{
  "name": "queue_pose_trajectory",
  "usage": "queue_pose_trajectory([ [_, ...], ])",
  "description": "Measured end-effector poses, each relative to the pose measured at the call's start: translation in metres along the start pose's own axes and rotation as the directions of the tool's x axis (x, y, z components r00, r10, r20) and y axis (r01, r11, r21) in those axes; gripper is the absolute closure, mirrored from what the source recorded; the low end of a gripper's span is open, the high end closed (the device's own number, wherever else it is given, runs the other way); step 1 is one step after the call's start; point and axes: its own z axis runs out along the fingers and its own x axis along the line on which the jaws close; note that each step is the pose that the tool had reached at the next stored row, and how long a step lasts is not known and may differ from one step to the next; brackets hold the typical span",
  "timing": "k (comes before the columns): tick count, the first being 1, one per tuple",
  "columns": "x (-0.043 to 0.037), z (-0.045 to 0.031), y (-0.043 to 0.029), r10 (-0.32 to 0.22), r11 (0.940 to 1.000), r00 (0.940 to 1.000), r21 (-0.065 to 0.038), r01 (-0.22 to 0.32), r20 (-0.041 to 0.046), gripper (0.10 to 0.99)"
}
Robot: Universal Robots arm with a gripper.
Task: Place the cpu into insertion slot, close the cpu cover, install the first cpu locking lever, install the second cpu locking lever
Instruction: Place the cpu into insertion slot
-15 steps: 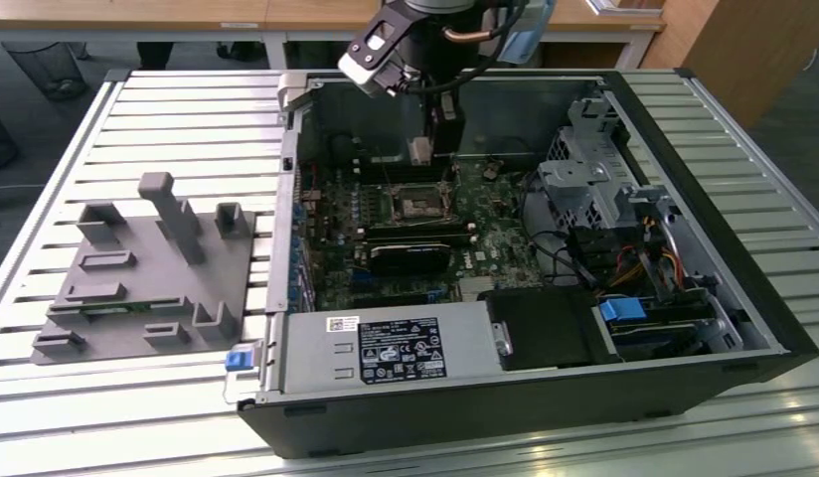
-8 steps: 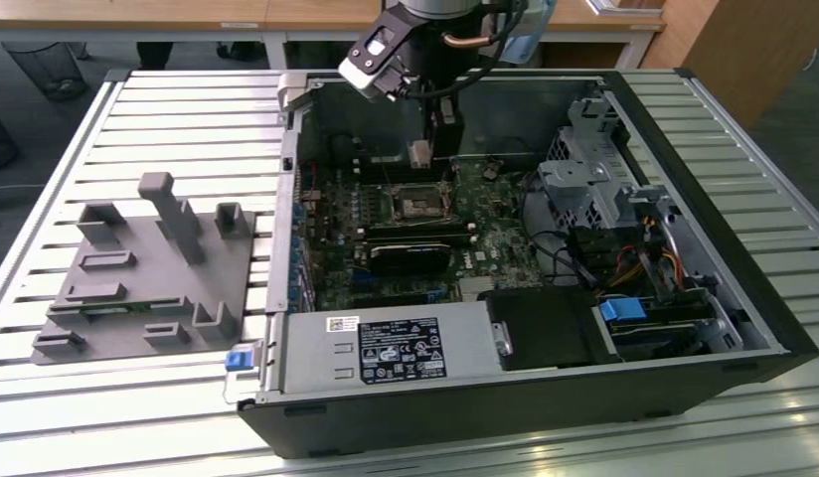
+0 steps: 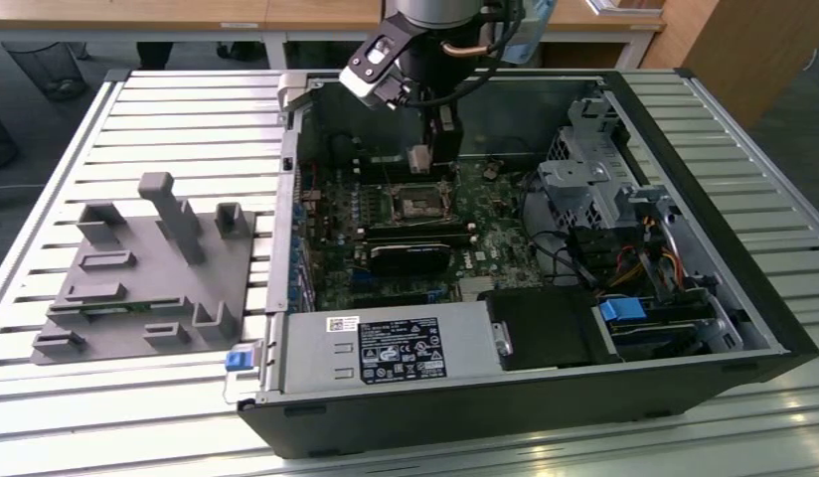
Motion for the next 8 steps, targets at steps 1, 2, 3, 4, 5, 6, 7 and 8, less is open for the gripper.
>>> queue_pose_trajectory([
  [1, 0.0, 0.001, -0.0001, 0.0, 1.0, 1.0, 0.0, 0.0, -0.0002, 0.545],
  [2, -0.0001, 0.002, -0.0002, 0.0, 1.0, 1.0, 0.0, 0.0, -0.0002, 0.545],
  [3, -0.0001, 0.0032, -0.0003, 0.0, 1.0, 1.0, 0.0, 0.0, -0.0002, 0.545],
  [4, -0.0001, 0.0046, -0.0004, 0.0, 1.0, 1.0, 0.0, 0.0, -0.0003, 0.545],
  [5, -0.0001, 0.0059, -0.0005, 0.0, 1.0, 1.0, 0.0, 0.0, -0.0003, 0.545],
  [6, -0.0001, 0.0076, -0.0006, 0.0, 1.0, 1.0, 0.0, 0.0, -0.0003, 0.545],
  [7, -0.0001, 0.0093, -0.0008, 0.0, 1.0, 1.0, 0.0, 0.0, -0.0003, 0.545],
  [8, -0.0002, 0.011, -0.0009, 0.0, 1.0, 1.0, 0.0, 0.0, -0.0003, 0.545],
])
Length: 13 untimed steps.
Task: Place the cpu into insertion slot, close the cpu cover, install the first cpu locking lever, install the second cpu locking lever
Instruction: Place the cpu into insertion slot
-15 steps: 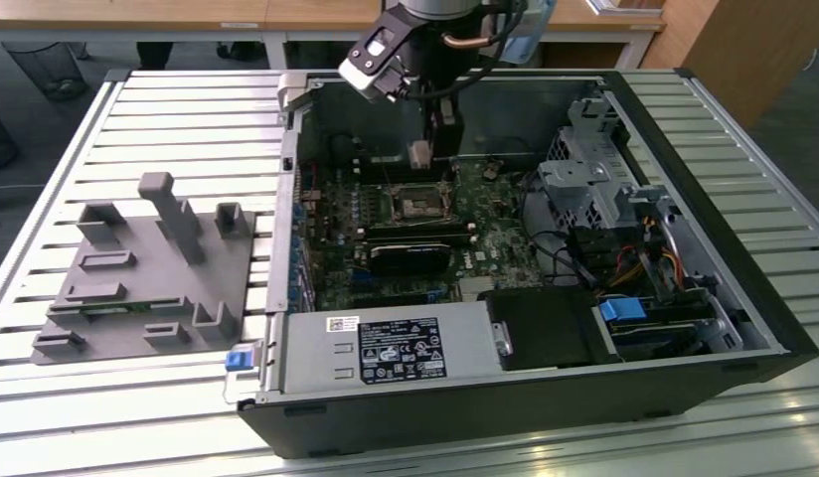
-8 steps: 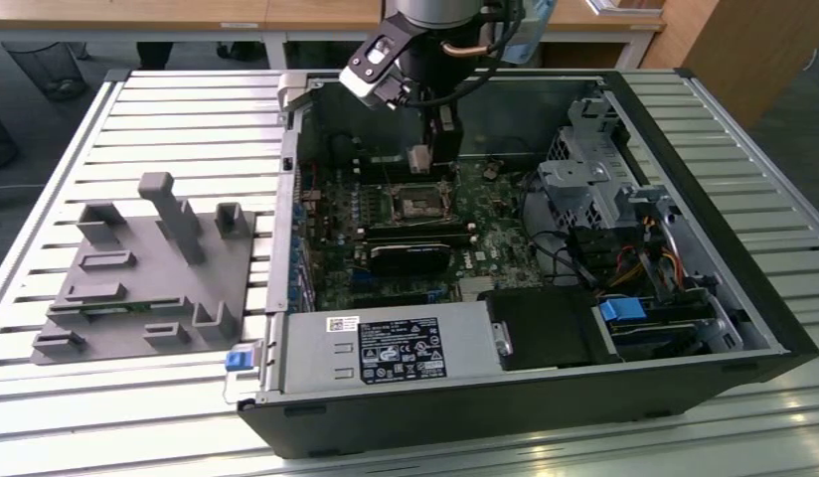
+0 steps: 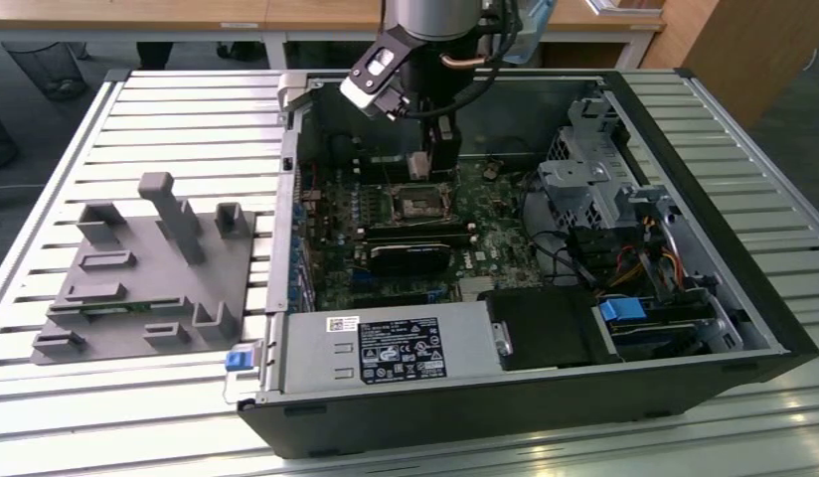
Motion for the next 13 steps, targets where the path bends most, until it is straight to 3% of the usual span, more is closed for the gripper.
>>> queue_pose_trajectory([
  [7, -0.0001, 0.0123, -0.0014, 0.0, 1.0, 1.0, 0.0, 0.0, 0.0003, 0.545],
  [13, -0.0003, 0.0197, -0.0026, -0.001, 0.9999, 1.0, -0.014, 0.001, 0.0047, 0.545],
])
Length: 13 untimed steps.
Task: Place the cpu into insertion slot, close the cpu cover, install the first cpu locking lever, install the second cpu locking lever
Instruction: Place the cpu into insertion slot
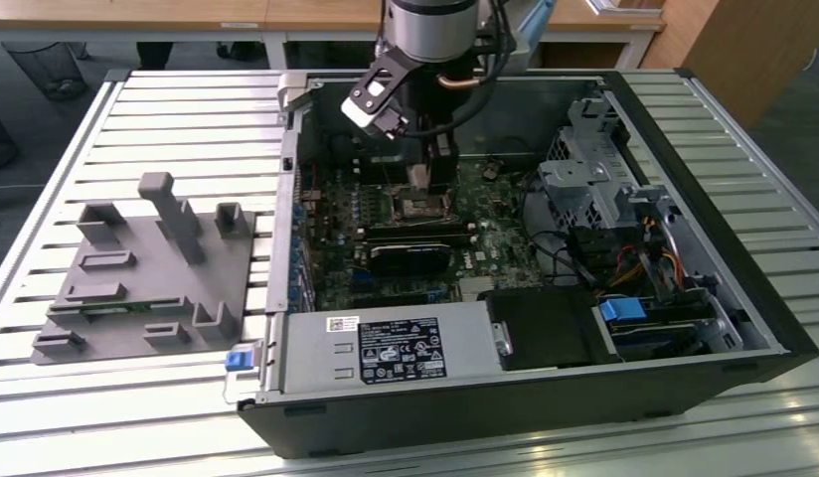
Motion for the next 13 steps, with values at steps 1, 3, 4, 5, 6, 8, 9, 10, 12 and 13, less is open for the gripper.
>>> queue_pose_trajectory([
  [1, 0.0001, 0.0013, -0.0008, 0.0, 1.0, 1.0, -0.001, 0.0, -0.0001, 0.545],
  [3, 0.0013, 0.0042, -0.0017, 0.0, 1.0, 1.0, -0.001, 0.0, 0.0002, 0.545],
  [4, 0.0026, 0.006, -0.0019, 0.0, 1.0, 1.0, -0.001, 0.0, 0.0004, 0.545],
  [5, 0.0041, 0.0079, -0.0021, 0.0, 1.0, 1.0, -0.001, 0.0, 0.0001, 0.545],
  [6, 0.0057, 0.0099, -0.0022, 0.0, 1.0, 1.0, -0.001, 0.0, 0.0, 0.545],
  [8, 0.0085, 0.0134, -0.0026, 0.003, 1.0, 1.0, -0.001, -0.003, 0.0004, 0.545],
  [9, 0.01, 0.0152, -0.0028, 0.006, 1.0, 1.0, -0.001, -0.006, 0.0007, 0.545],
  [10, 0.0116, 0.0171, -0.0029, 0.009, 1.0, 1.0, -0.001, -0.009, 0.0008, 0.545],
  [12, 0.0149, 0.0208, -0.0033, 0.013, 0.9999, 0.9999, -0.001, -0.013, 0.0013, 0.545],
  [13, 0.016, 0.0227, -0.0035, 0.013, 0.9999, 0.9999, -0.001, -0.013, 0.0012, 0.545],
])
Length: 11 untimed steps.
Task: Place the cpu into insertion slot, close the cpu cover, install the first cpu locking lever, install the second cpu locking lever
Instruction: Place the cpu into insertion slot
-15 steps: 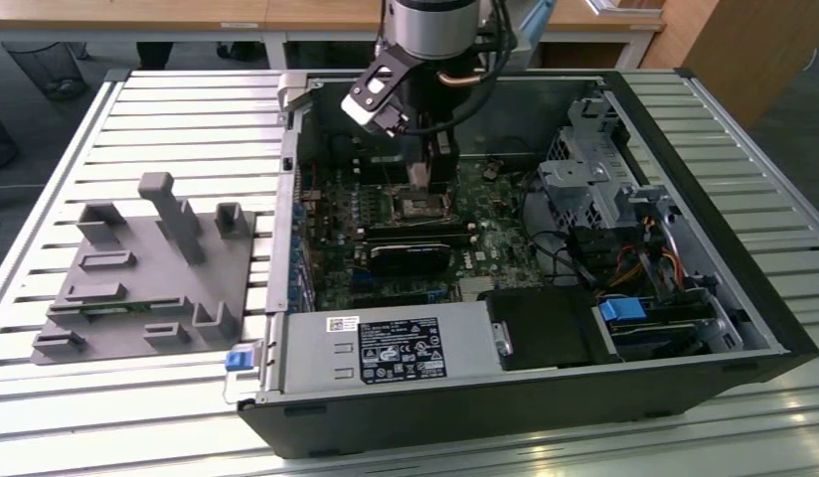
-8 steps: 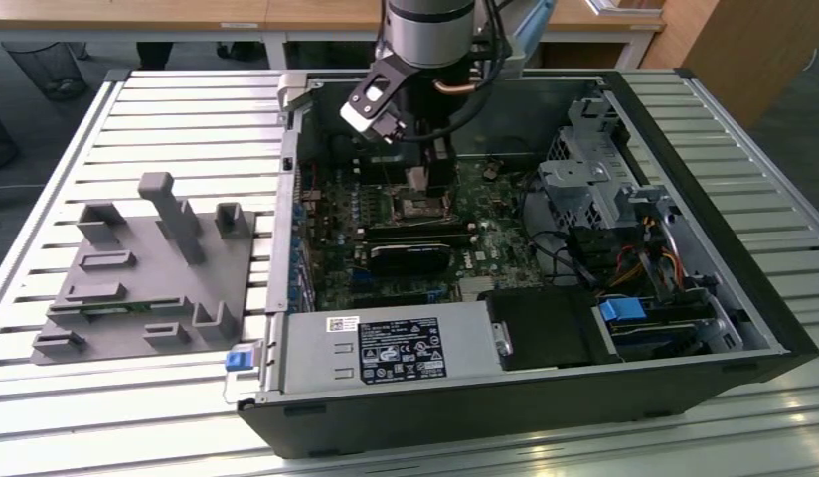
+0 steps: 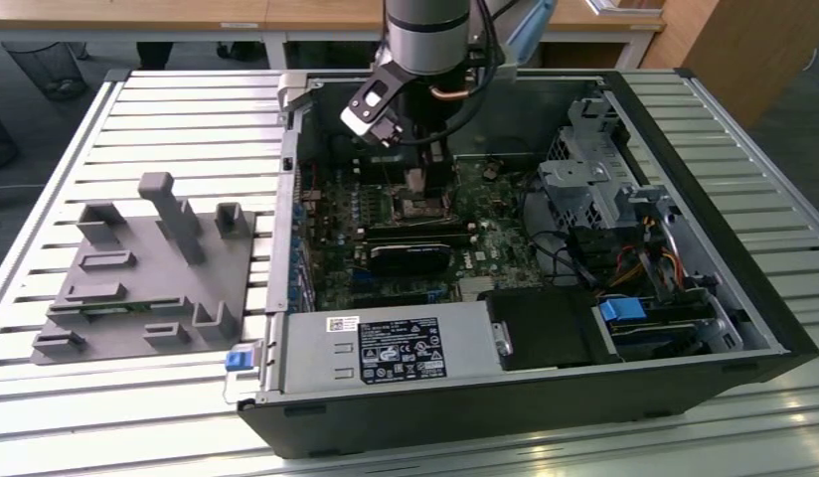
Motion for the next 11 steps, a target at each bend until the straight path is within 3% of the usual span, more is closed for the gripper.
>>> queue_pose_trajectory([
  [11, 0.0074, 0.0199, -0.0026, 0.011, 0.9999, 0.9999, 0.0, -0.011, 0.0009, 0.545],
])
